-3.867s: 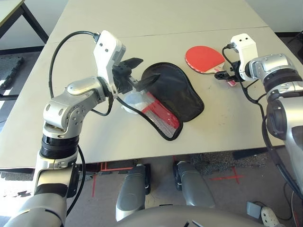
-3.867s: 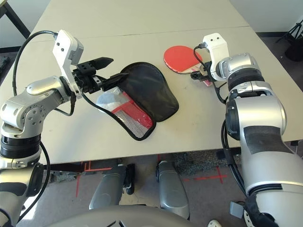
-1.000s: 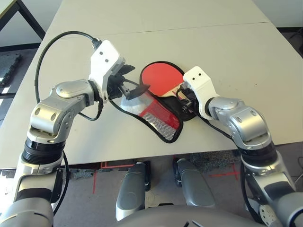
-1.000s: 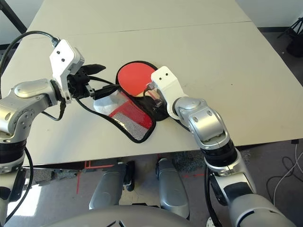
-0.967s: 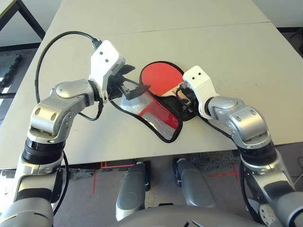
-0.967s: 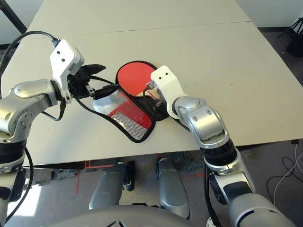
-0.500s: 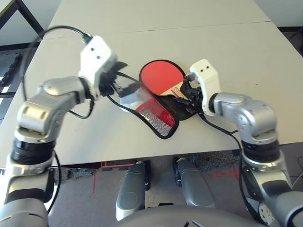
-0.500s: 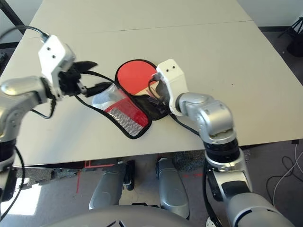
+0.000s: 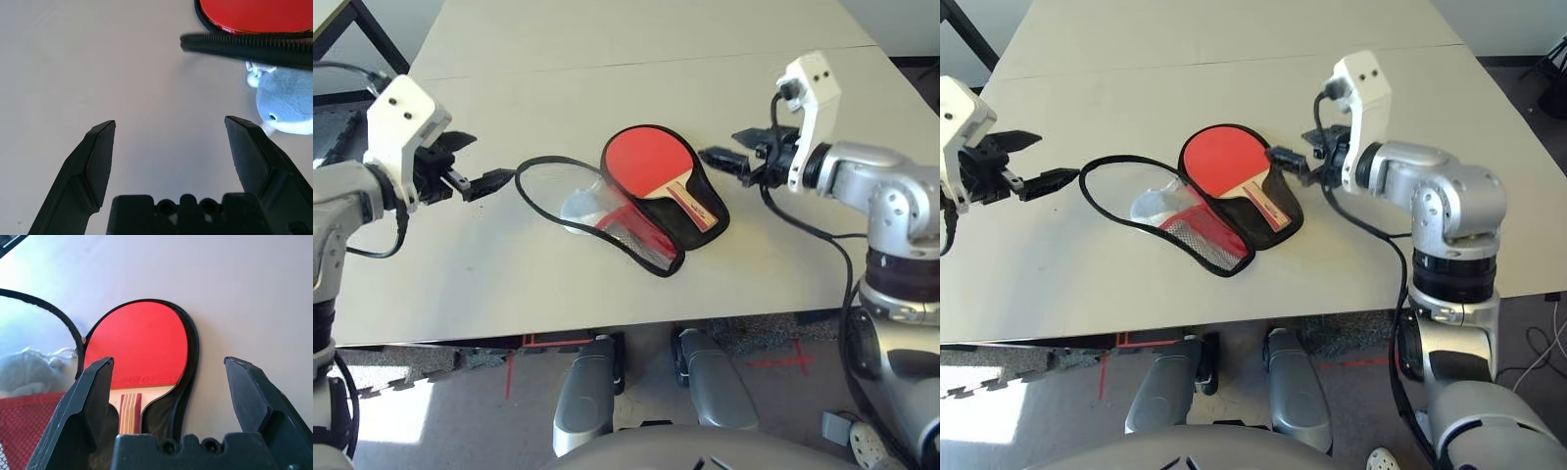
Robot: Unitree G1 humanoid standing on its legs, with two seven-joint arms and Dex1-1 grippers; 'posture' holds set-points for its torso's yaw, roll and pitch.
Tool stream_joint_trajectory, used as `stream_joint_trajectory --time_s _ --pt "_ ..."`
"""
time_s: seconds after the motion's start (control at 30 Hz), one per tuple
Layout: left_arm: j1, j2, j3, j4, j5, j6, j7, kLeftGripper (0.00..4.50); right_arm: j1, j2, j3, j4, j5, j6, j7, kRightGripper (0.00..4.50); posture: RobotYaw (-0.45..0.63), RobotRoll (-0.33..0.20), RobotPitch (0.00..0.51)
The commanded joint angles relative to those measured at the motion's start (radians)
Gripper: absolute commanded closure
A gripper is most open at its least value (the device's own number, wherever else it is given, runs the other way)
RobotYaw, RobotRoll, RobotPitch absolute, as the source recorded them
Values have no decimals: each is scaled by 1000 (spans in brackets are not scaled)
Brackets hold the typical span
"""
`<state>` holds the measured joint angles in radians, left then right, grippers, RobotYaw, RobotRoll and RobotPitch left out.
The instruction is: Store the ping-pong paddle in its case and zip it.
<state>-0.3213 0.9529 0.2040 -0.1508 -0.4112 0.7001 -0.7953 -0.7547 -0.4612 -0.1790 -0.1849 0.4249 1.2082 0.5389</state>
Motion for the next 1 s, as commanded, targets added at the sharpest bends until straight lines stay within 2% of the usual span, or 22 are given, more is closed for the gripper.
stream_joint_trajectory --time_s 0.03,0.17,0.33,0.47,0.6,0.77,0.87,1.0 --pt "4 -23 -1 -3 3 -5 11 0 19 -15 -9 14 15 -19 -5 24 88 0 182" --pt "15 -25 -29 -1 23 -18 -3 0 43 -12 -24 8 24 -26 -18 24 79 0 178" --pt "-5 -59 -93 -98 -21 51 -19 0 54 -5 -46 61 12 -112 -38 24 64 0 178" --pt "-132 -210 -197 -203 -100 147 12 0 54 -13 -106 193 46 -221 12 24 56 0 179" --pt "-209 -336 -319 -206 -71 164 51 0 61 -60 -96 269 54 -246 62 24 50 0 178" --pt "-222 -454 -485 -207 -24 142 62 0 56 -115 -116 346 101 -202 117 24 32 0 181" --pt "-220 -471 -511 -186 4 123 69 0 63 -151 -103 354 129 -161 160 24 31 0 184" --pt "-219 -456 -501 -173 24 111 67 0 84 -182 -69 337 163 -94 206 24 30 0 189"
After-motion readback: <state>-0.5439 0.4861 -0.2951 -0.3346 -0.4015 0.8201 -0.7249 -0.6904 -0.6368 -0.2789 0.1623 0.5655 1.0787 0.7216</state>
